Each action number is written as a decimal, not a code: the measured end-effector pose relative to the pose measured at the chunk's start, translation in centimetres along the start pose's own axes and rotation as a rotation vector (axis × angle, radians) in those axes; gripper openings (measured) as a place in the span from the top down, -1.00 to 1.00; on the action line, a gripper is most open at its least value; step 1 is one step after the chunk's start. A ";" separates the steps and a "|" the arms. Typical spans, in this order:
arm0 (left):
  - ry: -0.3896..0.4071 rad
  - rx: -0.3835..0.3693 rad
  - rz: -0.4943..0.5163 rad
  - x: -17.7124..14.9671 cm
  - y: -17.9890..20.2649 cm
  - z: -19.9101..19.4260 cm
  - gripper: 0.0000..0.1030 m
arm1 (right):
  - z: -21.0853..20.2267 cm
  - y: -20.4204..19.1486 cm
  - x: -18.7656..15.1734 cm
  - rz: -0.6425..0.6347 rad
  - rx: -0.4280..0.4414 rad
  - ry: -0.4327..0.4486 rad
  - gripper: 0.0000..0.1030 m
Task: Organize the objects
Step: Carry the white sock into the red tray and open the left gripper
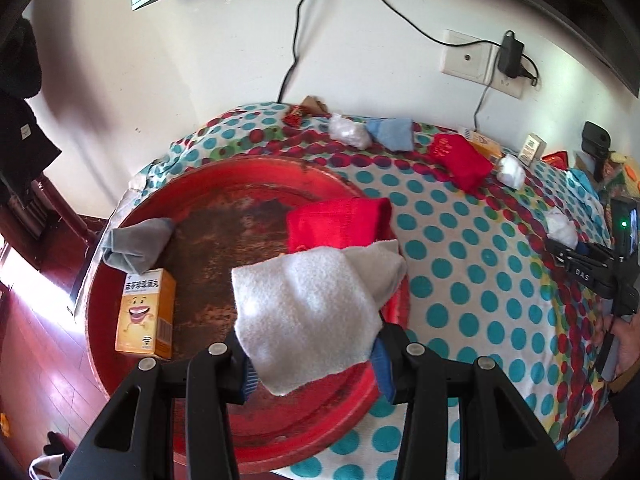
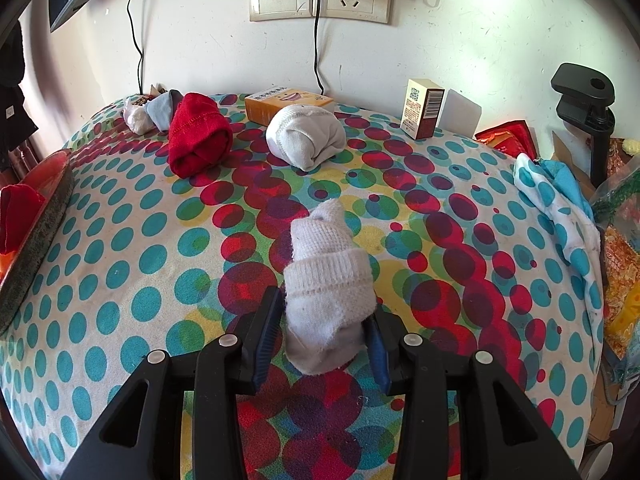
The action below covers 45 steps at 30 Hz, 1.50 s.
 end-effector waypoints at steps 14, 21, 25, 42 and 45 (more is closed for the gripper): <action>-0.029 0.072 -0.061 0.5 -5.5 2.3 0.12 | 0.0 0.2 0.1 -0.001 -0.004 -0.001 0.19; -0.070 0.080 -0.098 1.5 -8.0 4.8 0.12 | 0.0 0.2 0.1 -0.002 -0.005 -0.001 0.18; -0.109 0.085 -0.138 2.2 -9.8 6.9 0.12 | 0.0 0.3 0.1 -0.001 -0.006 -0.002 0.17; -0.199 0.136 -0.182 5.0 -13.9 12.4 0.10 | 0.0 0.6 0.0 0.004 -0.019 -0.004 0.09; -0.199 0.160 -0.177 5.5 -14.7 12.6 0.08 | 0.0 0.6 0.0 0.005 -0.021 -0.004 0.08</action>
Point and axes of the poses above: each gripper's, at about its wrist camera, not at the fingertips, and z roughly the way its jaws point, y to its right, x to its top, the point moved 10 cm from there along z, roughly the way its jaws point, and after that the axes turned 5 degrees about -y, right-handed, at the moved point
